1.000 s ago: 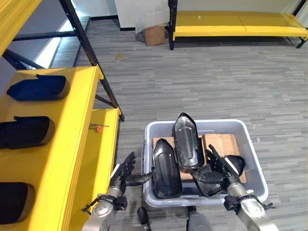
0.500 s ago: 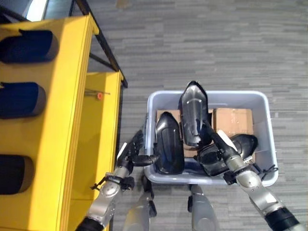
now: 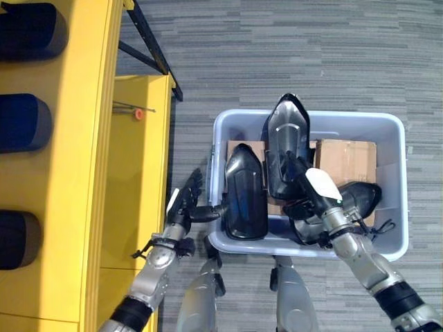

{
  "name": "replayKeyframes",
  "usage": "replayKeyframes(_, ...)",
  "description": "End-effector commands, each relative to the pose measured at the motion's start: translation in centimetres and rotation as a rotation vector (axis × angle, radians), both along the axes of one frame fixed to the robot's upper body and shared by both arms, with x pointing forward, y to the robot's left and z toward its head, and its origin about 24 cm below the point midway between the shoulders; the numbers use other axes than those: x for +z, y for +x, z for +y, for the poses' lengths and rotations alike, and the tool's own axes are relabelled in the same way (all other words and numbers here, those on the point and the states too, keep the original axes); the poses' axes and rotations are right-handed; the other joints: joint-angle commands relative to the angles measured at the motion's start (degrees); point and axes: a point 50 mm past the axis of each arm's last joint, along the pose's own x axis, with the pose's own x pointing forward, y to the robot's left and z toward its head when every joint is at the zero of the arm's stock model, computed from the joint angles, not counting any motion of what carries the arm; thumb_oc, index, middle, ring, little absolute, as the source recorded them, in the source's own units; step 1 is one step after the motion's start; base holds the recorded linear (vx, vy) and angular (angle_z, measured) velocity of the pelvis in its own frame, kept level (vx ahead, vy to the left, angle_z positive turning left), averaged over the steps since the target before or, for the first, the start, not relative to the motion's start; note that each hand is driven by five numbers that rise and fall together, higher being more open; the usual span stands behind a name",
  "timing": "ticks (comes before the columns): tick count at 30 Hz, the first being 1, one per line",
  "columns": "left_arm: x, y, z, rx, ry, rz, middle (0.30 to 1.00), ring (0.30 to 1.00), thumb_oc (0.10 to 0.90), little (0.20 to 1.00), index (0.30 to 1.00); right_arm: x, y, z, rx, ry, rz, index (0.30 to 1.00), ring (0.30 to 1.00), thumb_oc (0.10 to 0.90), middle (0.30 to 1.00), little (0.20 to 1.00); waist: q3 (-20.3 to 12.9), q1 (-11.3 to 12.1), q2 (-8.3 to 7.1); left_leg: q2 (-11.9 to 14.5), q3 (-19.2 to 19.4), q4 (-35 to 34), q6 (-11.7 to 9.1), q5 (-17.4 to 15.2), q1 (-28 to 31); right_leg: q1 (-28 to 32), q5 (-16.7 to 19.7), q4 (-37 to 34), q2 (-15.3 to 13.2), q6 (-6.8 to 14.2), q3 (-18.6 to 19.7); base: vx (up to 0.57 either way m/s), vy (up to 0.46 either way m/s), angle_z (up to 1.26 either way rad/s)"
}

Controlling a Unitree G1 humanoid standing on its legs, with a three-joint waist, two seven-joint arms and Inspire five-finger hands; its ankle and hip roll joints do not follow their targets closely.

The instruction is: Move parts from the plastic box to the shelf.

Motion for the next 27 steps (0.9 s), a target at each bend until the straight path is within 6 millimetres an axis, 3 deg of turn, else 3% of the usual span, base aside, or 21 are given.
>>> replayKeyframes(1,2.9,0.1,-0.7,-0.019,-0.021,-0.181,1.0,1.0,0.9,1.0,1.0,3.3,0.8,1.1,0.05,-0.049,-0.213,1.0,1.0,0.9,1.0,1.0,-3.08,0.49,-1.34,1.08,-1.1,8.36,-2.07,-3.77,-2.52,-3.97,-2.21,9.02,-2.98,3.35,-0.87,0.0,0.0,0.0)
replayKeyframes(5,3.0,0.2,-0.7,-0.016,-0.017,-0.188,1.0,1.0,0.9,1.0,1.0,3.7,1.1,0.7,0.025,-0.11,-0.251,1.0,1.0,0.9,1.0,1.0,-2.76,0.68,-1.07,0.8,-1.11,8.26,-2.14,-3.51,-3.47,-4.72,-1.85,8.78,-3.2,3.39,-0.93,0.0,0.0,0.0)
replayKeyframes(16,3.1,0.2,-1.1,-0.008,-0.022,-0.19,1.0,1.0,0.9,1.0,1.0,3.9,1.8,1.2,-0.036,0.066,-0.265,1.0,1.0,0.9,1.0,1.0,-0.96,1.05,-0.34,0.58,-1.38,8.76,-2.05,-3.31,-6.39,-7.28,-1.21,8.76,-3.35,3.31,-1.01,-0.01,-0.008,0.05)
replayKeyframes(27,3.6,0.3,-1.7,0.0,-0.055,-0.207,1.0,1.0,0.9,1.0,1.0,3.2,3.3,1.1,-0.144,0.173,-0.252,1.0,1.0,0.9,1.0,1.0,1.49,1.41,1.89,0.43,-1.34,10.04,-1.96,-3.21,-10.98,-11.84,-1.12,9.91,-3.98,3.04,-0.48,0.0,0.0,0.0)
